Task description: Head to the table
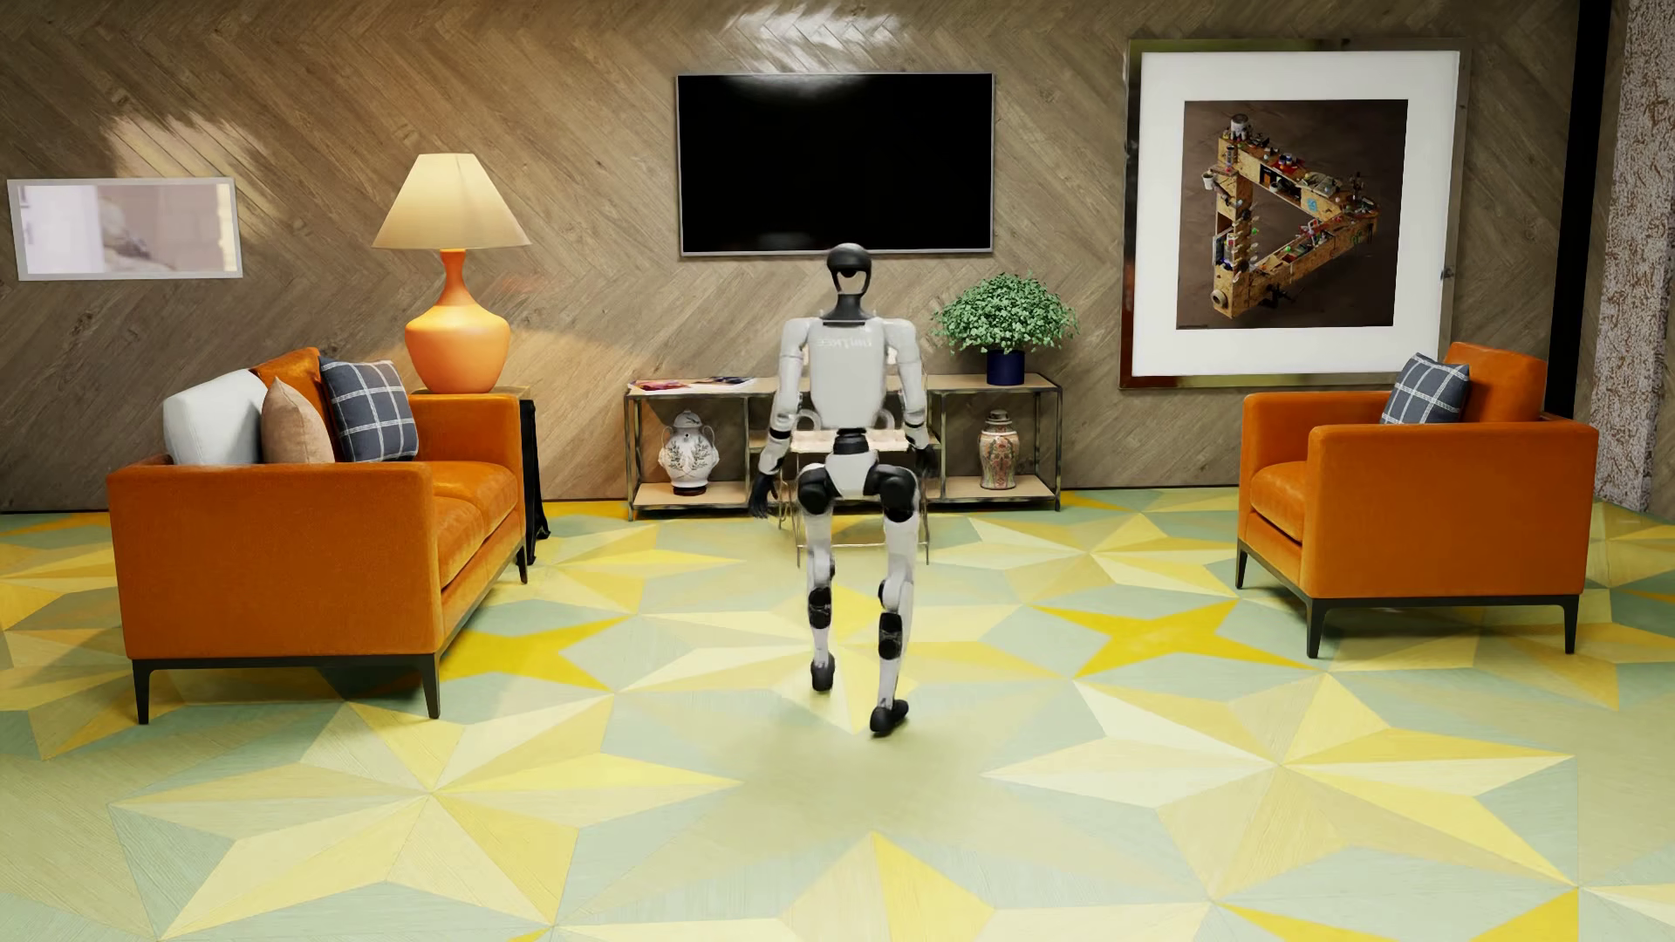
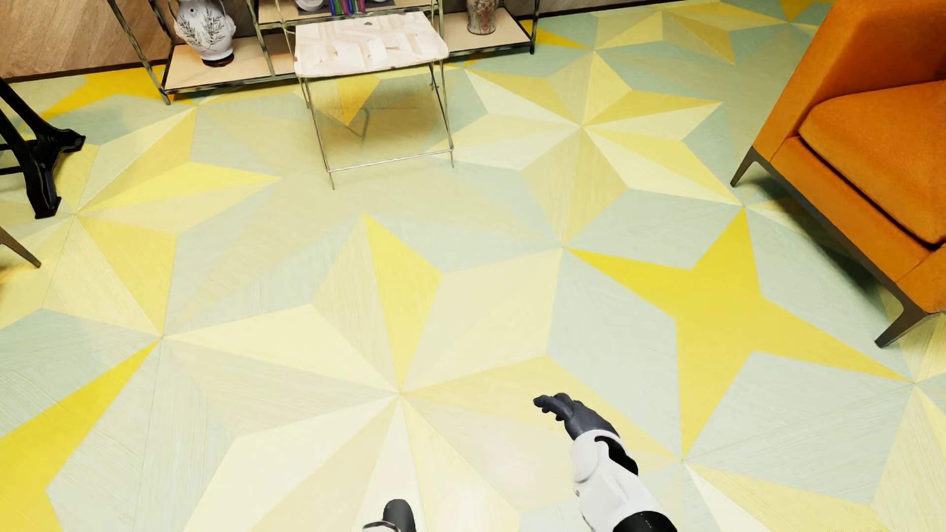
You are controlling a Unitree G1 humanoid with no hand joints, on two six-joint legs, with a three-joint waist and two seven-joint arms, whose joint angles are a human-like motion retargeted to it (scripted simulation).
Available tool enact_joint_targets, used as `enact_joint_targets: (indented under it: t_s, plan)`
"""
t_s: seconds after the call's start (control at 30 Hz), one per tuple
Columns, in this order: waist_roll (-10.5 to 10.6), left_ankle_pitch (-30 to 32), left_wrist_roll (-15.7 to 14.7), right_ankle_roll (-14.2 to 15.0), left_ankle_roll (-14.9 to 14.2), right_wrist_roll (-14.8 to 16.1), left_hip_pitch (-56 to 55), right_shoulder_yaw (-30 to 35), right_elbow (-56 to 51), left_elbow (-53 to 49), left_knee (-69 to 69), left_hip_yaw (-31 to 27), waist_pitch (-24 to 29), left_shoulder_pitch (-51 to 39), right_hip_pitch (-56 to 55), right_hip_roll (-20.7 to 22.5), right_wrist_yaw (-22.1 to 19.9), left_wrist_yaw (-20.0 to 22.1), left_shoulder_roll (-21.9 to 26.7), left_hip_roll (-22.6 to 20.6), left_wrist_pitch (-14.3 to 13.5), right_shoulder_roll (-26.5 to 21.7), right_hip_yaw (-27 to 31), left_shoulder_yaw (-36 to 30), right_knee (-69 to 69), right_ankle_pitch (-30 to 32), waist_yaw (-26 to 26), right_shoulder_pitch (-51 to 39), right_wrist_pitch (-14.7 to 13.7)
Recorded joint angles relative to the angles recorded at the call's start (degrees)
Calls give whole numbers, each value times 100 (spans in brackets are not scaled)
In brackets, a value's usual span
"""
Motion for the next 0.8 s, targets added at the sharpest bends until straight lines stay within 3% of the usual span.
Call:
enact_joint_targets:
  t_s: [0.03,0.1,0.17,0.2,0.27,0.33,0.37,0.43,0.5,0.53,0.57,0.67,0.73,0.77,0.8]
  plan:
    - [8,108,29,53,250,-20,170,54,-165,61,-836,-261,-35,46,142,12,-17,-17,1,-55,12,-18,142,7,-53,-104,26,-173,-71]
    - [12,638,136,225,465,-70,482,73,-448,221,-918,173,-56,74,460,-117,-187,-139,-22,46,49,-41,328,-76,31,-322,20,-253,-100]
    - [-69,154,239,441,758,90,595,-102,-626,335,-191,369,-10,-56,593,-490,-522,-133,-88,-95,138,-23,387,-115,605,-181,39,34,-89]
    - [-123,-176,274,473,769,182,706,-184,-626,338,105,440,21,-162,560,-697,-596,-55,-137,-225,164,-23,375,-112,1089,149,43,318,-46]
    - [-242,-543,274,499,821,309,1154,-162,-419,213,67,666,76,-349,81,-1118,-447,49,-343,-634,9,-158,611,-169,2392,1465,33,849,71]
    - [-436,-793,156,615,925,255,1692,131,44,-20,-165,883,174,-503,-839,-1621,108,167,-549,-1098,-268,-380,884,-194,4151,2772,45,1250,331]
    - [-547,-976,109,661,958,271,1848,201,357,-145,-106,936,235,-665,-1303,-1861,239,286,-592,-1253,-273,-384,969,-237,4814,2911,22,1413,550]
    - [-710,-1306,144,521,978,466,1982,183,1178,-100,92,809,308,-985,-2071,-1963,277,533,-478,-1423,-382,-115,839,-402,5363,2305,-78,1713,1077]
    - [-778,-1523,361,331,940,282,2157,618,1557,104,88,548,310,-1415,-2521,-2111,899,423,-343,-1563,-377,-45,241,-736,4843,1972,-217,2175,1141]
    - [-797,-1620,432,257,906,208,2227,768,1474,154,60,425,284,-1621,-2669,-2084,1177,294,-283,-1615,-432,-95,-79,-935,4248,1762,-287,2445,944]
    - [-812,-1720,470,263,865,319,2295,638,1289,153,22,306,243,-1785,-2759,-1999,1278,201,-256,-1664,-485,-128,-345,-1100,3481,1660,-349,2749,793]
    - [-863,-2004,352,527,762,822,2541,-296,706,-92,-222,40,65,-1980,-2647,-1517,730,233,-318,-1835,-756,19,-501,-1351,196,2025,-482,3509,746]
    - [-909,-2139,240,-172,673,771,2718,-522,589,-151,-345,-146,-51,-1985,-2330,-1531,378,389,-350,-1877,-756,219,-833,-1350,-1090,2891,-520,3671,851]
    - [-896,-2202,200,-396,619,694,2722,-485,662,-115,-186,-265,-77,-1982,-2265,-1548,379,464,-335,-1809,-680,321,-981,-1309,-1011,2813,-531,3592,954]
    - [-832,-2181,105,-340,576,500,2689,-259,854,-50,152,-306,-78,-1919,-2195,-1508,567,570,-330,-1688,-575,330,-1052,-1204,-836,2593,-528,3350,1021]
